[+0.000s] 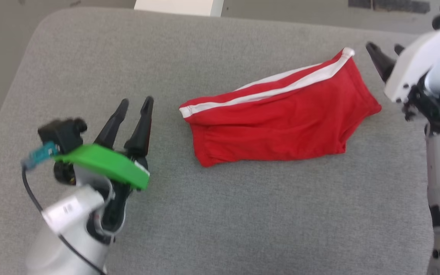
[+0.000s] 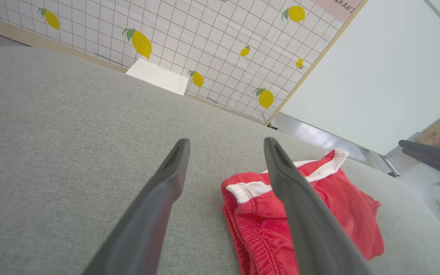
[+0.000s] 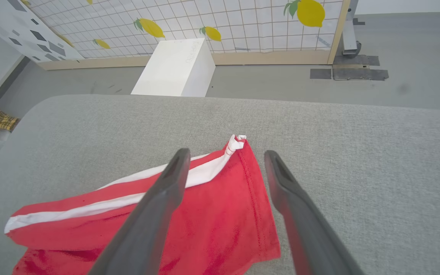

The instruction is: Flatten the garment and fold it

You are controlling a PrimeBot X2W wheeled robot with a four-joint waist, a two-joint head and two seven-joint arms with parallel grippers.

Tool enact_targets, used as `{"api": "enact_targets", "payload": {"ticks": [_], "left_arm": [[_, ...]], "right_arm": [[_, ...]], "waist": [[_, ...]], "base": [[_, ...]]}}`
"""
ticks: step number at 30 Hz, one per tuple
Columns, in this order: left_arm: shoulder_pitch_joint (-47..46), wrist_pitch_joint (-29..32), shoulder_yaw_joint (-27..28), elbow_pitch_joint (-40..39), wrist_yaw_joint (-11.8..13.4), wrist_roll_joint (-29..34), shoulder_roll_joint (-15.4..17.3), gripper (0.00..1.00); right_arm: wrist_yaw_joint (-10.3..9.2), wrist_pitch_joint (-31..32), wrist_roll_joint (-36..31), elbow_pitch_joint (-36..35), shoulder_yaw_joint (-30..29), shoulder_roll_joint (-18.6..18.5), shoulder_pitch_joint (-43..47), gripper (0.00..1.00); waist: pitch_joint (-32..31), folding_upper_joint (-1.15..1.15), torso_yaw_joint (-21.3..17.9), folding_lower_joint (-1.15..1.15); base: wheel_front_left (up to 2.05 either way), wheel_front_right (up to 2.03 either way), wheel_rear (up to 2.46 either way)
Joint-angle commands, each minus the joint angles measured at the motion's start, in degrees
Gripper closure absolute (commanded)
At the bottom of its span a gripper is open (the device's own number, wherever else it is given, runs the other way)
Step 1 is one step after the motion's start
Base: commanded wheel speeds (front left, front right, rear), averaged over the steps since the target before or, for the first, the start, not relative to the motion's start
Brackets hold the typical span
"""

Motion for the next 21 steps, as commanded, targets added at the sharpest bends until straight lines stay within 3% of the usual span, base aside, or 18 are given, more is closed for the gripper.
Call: {"api": "enact_targets", "payload": {"ticks": [1,5,8,13,21], "left_arm": [[1.76,-2.92,-0.47,-0.68,1.22,3.29,0.76,0.00],[5.14,-7.96,0.11,-3.22,5.98,13.33,1.04,0.00],[8.41,-8.38,2.49,-7.21,8.29,20.21,-1.37,0.00],[13.80,-8.41,5.70,-10.94,6.99,26.04,-6.32,0.00],[15.54,-8.42,10.65,-12.08,1.72,31.14,-12.20,0.00]], "right_arm": [[-0.09,-0.27,0.34,-0.86,0.36,-0.74,1.96,0.00],[-0.09,0.88,0.54,-2.82,0.05,-2.08,5.57,0.00],[-0.09,3.02,-0.16,-3.74,-0.13,-3.01,7.51,0.00],[-0.09,9.03,-3.46,-4.54,1.57,-5.59,9.21,0.00],[-0.09,17.19,-7.34,-6.12,6.61,-9.27,9.02,0.00]], "waist": [[-2.55,0.00,-0.70,0.00],[-3.49,0.00,-0.77,0.00],[-3.50,0.00,-0.36,0.00],[-1.85,0.00,0.96,0.00],[2.19,0.00,3.56,0.00]], "base": [[0.00,0.00,0.00],[0.00,0.00,0.00],[0.00,0.00,0.00],[0.00,0.00,0.00],[0.00,0.00,0.00]]}}
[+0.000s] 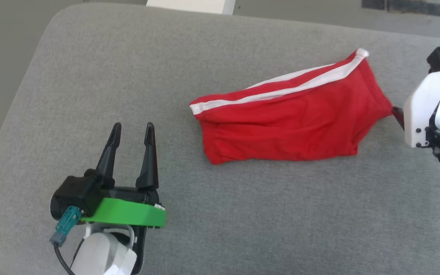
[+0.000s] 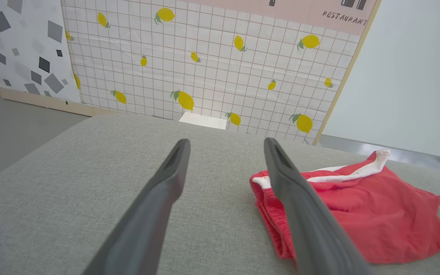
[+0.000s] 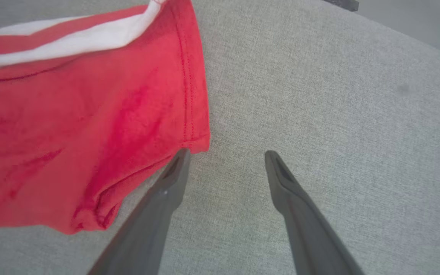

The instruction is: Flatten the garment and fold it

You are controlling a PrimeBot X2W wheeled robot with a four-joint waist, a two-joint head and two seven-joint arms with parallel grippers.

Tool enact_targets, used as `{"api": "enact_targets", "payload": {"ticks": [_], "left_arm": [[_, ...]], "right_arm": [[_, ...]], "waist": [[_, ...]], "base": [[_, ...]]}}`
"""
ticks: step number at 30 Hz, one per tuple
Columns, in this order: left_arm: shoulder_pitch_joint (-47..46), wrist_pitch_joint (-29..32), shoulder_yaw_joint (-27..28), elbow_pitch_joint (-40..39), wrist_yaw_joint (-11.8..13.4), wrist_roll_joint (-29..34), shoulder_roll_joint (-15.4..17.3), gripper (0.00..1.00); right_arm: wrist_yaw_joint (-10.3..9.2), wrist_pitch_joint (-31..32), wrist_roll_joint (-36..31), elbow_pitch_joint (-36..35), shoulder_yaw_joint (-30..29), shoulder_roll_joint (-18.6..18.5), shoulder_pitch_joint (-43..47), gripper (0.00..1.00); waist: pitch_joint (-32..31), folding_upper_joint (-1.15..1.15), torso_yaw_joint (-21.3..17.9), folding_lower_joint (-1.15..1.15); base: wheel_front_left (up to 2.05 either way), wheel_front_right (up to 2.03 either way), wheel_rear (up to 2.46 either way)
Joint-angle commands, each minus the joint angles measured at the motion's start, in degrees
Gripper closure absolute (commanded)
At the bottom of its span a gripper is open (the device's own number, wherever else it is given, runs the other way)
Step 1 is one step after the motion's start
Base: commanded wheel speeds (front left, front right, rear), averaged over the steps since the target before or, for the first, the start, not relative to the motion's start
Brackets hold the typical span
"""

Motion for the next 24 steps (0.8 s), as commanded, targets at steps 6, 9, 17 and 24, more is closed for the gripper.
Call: {"api": "enact_targets", "payload": {"ticks": [6,9,17,24], "left_arm": [[-0.54,-0.21,2.79,-0.14,-3.38,2.87,-2.75,0.00],[-0.84,-0.21,3.65,0.31,-4.43,3.45,-3.54,0.00],[-1.18,-0.21,4.81,1.44,-5.86,3.57,-4.37,0.00],[-1.72,-0.21,4.86,2.82,-6.46,2.59,-4.48,0.00]], "right_arm": [[-0.09,2.24,-1.88,-0.25,2.64,-1.30,-0.86,0.00],[-0.09,2.35,-1.98,-0.02,4.47,-1.21,-1.12,0.00],[-0.09,5.37,-1.11,1.67,8.56,-2.18,-0.57,0.08],[-0.09,7.32,-0.41,0.56,6.23,-1.81,-1.03,1.00]], "waist": [[4.15,0.00,2.94,0.00],[4.98,0.00,3.27,0.00],[5.47,0.00,3.17,0.00],[5.23,0.00,2.40,0.00]], "base": [[0.00,0.00,0.00],[0.00,0.00,0.00],[0.00,0.00,0.00],[0.00,0.00,0.00]]}}
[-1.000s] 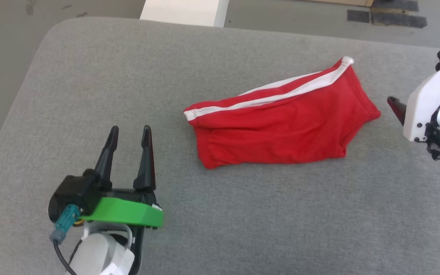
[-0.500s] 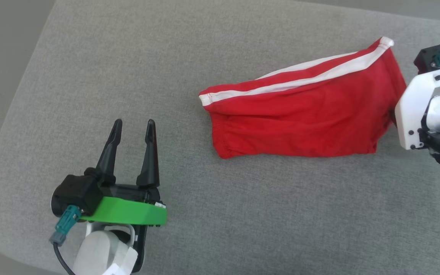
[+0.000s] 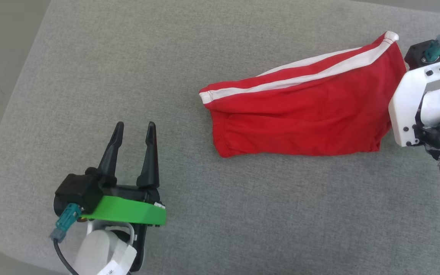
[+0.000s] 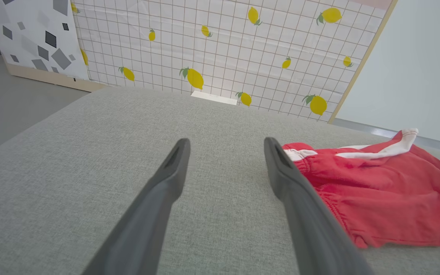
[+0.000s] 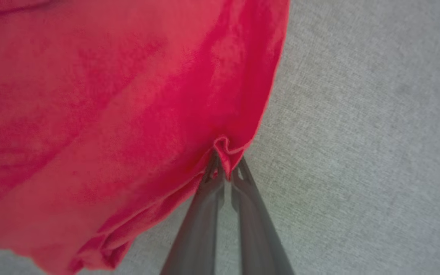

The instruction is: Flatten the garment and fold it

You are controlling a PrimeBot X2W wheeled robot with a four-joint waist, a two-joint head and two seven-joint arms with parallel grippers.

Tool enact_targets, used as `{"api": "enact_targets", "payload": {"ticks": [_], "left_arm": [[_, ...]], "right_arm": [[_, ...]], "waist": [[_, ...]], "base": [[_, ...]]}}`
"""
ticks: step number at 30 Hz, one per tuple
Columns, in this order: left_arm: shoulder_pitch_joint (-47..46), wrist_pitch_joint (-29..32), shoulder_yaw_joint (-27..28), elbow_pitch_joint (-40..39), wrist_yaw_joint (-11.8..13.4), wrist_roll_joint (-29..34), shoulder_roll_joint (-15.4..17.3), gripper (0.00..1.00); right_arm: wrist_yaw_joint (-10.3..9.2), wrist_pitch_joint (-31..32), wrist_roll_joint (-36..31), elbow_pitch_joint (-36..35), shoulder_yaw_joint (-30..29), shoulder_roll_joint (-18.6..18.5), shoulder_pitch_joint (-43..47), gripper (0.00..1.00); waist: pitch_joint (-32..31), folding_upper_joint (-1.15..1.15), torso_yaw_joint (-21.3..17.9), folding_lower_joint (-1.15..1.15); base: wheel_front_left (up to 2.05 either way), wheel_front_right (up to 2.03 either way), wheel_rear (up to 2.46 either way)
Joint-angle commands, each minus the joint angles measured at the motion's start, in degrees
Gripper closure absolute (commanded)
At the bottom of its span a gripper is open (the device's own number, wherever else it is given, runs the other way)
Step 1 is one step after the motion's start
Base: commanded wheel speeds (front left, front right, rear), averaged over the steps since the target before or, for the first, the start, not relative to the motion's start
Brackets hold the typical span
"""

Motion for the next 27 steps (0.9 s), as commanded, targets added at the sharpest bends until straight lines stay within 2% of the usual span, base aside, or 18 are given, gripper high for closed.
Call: {"api": "enact_targets", "payload": {"ticks": [1,6,9,12,16,20,24,27], "left_arm": [[-1.07,-0.20,-0.05,0.54,-0.27,-0.72,-0.29,0.00],[-1.91,1.02,-1.66,4.25,0.17,-3.47,-0.30,0.00],[-3.88,9.13,-3.32,5.42,1.17,-6.27,-0.30,0.00],[-6.39,22.17,-5.70,4.89,3.33,-7.94,-0.27,0.00],[-9.96,37.98,-8.77,2.54,6.68,-7.51,0.25,0.00],[-12.83,50.91,-12.33,0.86,8.41,-6.64,0.91,0.00],[-15.31,57.42,-14.91,0.26,8.83,-5.74,1.06,0.00],[-16.80,58.40,-15.26,1.62,9.56,-5.28,0.95,0.00]], "right_arm": [[-0.11,0.48,0.10,0.73,-0.72,-0.23,1.00,1.00],[-0.11,-0.70,0.39,0.12,-2.65,0.84,1.00,1.00],[-0.11,-1.08,0.24,-0.10,-3.24,1.17,1.31,1.00],[-0.11,-1.12,0.07,-0.17,-3.48,1.39,1.76,1.00],[-0.11,-1.03,-0.06,-0.42,-3.64,1.72,2.37,1.00],[-0.11,-0.72,-0.23,-0.91,-3.52,1.97,2.56,1.00],[-0.11,-0.45,-0.26,-1.52,-3.28,2.10,2.13,1.00],[-0.11,-0.35,-0.27,-1.84,-3.01,2.12,1.77,1.00]], "waist": [[-0.35,0.00,-0.31,0.00],[-1.67,0.00,-0.89,0.00],[-2.39,0.00,-0.91,0.00],[-3.02,0.00,-0.88,0.00],[-3.37,0.00,-0.92,0.00],[-2.92,0.00,-1.22,0.00],[-1.87,0.00,-1.72,0.00],[-1.09,0.00,-2.14,0.00]], "base": [[0.00,0.00,0.00],[0.00,0.00,0.00],[0.00,0.00,0.00],[0.00,0.00,0.00],[0.00,0.00,0.00],[0.00,0.00,0.00],[0.00,0.00,0.00],[0.00,0.00,0.00]]}}
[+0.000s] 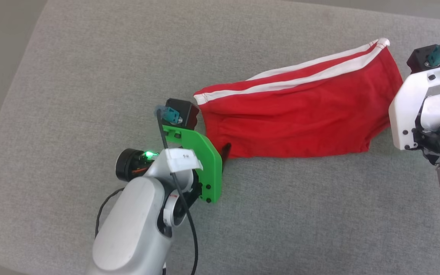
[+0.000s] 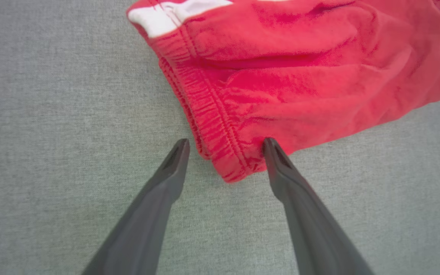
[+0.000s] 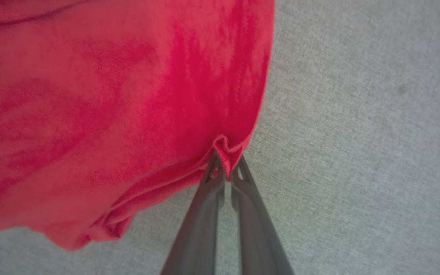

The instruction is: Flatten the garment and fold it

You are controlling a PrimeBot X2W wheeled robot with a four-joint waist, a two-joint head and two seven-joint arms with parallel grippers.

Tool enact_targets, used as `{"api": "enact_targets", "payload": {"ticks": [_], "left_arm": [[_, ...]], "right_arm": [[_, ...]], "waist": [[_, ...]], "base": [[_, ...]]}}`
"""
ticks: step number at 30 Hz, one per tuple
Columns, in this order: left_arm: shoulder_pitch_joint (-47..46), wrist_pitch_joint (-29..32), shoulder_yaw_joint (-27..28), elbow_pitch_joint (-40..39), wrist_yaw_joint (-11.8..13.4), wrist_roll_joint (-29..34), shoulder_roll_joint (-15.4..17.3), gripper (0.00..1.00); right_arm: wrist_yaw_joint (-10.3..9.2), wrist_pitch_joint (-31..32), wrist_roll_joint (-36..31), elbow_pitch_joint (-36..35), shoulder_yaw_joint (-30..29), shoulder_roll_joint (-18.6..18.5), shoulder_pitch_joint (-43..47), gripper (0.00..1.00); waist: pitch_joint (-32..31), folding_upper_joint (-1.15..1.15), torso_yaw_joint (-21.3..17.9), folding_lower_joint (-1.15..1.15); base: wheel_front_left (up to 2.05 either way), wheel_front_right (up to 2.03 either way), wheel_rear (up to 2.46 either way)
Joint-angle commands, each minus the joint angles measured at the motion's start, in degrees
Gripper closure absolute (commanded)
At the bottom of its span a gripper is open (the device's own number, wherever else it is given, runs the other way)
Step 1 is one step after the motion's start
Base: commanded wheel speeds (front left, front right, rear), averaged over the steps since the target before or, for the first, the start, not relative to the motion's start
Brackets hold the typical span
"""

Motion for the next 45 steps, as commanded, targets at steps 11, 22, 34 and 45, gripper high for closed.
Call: {"api": "enact_targets", "payload": {"ticks": [11,22,34,45], "left_arm": [[-3.27,-0.69,-0.98,11.30,2.05,0.16,-0.36,0.00],[-4.82,-1.85,-2.60,17.24,0.22,-4.24,-0.84,1.00],[-4.30,-4.72,0.44,14.01,-0.18,-10.63,-0.70,1.00],[-0.30,-0.54,3.36,9.47,1.31,-13.71,3.03,1.00]], "right_arm": [[-0.10,0.19,-0.12,-0.31,1.13,0.03,-0.76,1.00],[-0.10,-0.27,0.37,0.17,1.80,0.04,-1.06,1.00],[-0.10,-2.28,1.83,1.23,-0.52,0.93,0.01,1.00],[-0.10,-1.21,6.40,-2.39,-2.69,0.55,7.91,1.00]], "waist": [[2.32,0.00,-1.56,0.00],[2.82,0.00,-1.79,0.00],[-1.29,0.00,-1.93,0.00],[-8.00,0.00,-4.40,0.00]], "base": [[0.00,0.00,0.00],[0.00,0.00,0.00],[0.00,0.00,0.00],[0.00,0.00,0.00]]}}
